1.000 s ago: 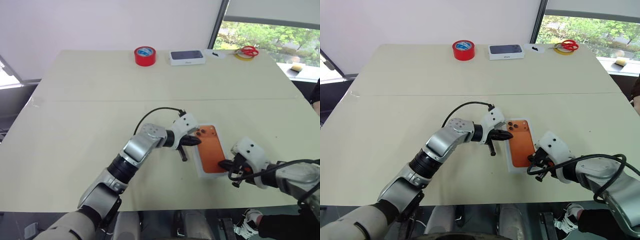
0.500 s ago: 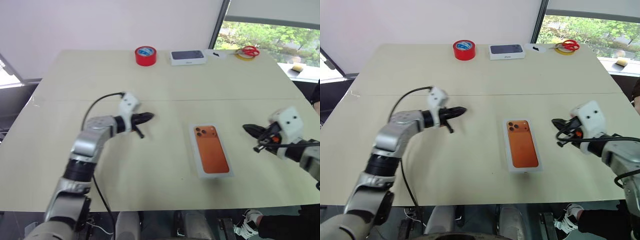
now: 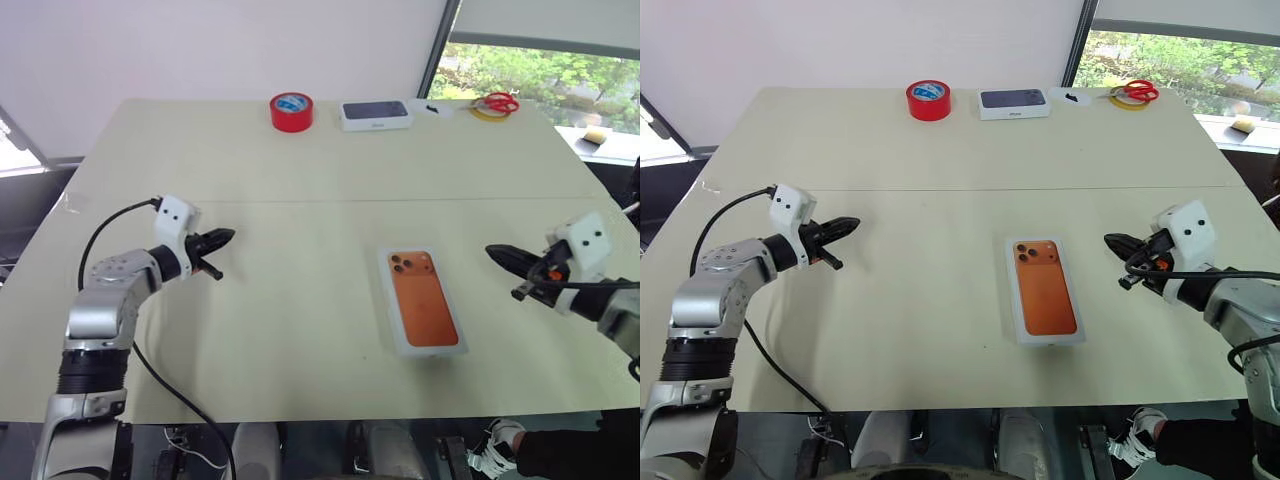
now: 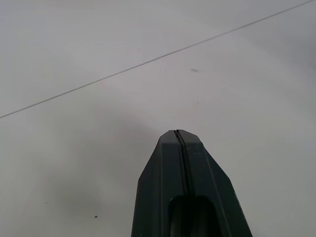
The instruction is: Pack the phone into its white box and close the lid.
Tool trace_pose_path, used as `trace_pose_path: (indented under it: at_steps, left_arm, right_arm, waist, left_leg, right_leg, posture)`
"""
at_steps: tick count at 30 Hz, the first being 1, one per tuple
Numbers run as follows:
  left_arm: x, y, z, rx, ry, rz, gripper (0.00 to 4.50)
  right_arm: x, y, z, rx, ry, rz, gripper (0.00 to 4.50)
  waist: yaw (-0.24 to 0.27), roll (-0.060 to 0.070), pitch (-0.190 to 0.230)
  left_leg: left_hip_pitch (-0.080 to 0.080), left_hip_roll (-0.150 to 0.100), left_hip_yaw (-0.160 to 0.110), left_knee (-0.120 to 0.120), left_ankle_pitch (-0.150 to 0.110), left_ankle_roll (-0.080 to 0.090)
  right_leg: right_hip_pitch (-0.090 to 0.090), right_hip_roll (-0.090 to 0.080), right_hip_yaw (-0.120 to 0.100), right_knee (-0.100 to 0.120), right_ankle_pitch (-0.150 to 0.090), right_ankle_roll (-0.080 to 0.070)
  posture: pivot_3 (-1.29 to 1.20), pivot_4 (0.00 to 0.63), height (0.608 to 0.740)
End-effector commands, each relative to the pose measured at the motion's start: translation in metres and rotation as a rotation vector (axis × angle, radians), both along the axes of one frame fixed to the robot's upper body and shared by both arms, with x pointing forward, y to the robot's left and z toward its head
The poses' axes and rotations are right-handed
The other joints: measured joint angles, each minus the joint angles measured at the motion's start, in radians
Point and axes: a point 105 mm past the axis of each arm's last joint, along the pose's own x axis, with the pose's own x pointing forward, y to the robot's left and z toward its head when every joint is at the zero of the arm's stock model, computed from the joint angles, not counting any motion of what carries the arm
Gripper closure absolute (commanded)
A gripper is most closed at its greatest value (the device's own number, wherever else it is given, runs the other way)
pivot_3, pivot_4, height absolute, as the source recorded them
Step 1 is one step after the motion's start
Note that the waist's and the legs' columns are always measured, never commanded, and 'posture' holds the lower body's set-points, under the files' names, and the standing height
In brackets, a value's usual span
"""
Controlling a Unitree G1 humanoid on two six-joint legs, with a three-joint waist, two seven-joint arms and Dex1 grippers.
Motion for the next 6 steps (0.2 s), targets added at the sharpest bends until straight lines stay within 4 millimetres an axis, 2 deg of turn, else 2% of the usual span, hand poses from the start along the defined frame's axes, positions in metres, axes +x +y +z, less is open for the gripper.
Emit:
trace_pose_path:
  at_steps: [1,6]
  left_arm:
    - [0.0035,0.0043,0.0222,-0.018,-0.083,0.036,4.5]
    - [0.0018,0.0064,0.0225,-0.009,-0.083,0.042,4.5]
  right_arm:
    - [0.0039,0.0041,0.0078,-0.004,-0.043,0.021,4.48]
    - [0.0072,0.0075,0.0133,0.005,-0.061,0.042,4.48]
  waist:
    - [0.0,0.0,0.0]
    - [0.0,0.0,0.0]
  left_leg:
    - [0.0,0.0,0.0,0.0,0.0,0.0]
    - [0.0,0.0,0.0,0.0,0.0,0.0]
  right_leg:
    - [0.0,0.0,0.0,0.0,0.0,0.0]
    - [0.0,0.0,0.0,0.0,0.0,0.0]
  posture:
    - [0.0,0.15,0.73]
    - [0.0,0.15,0.73]
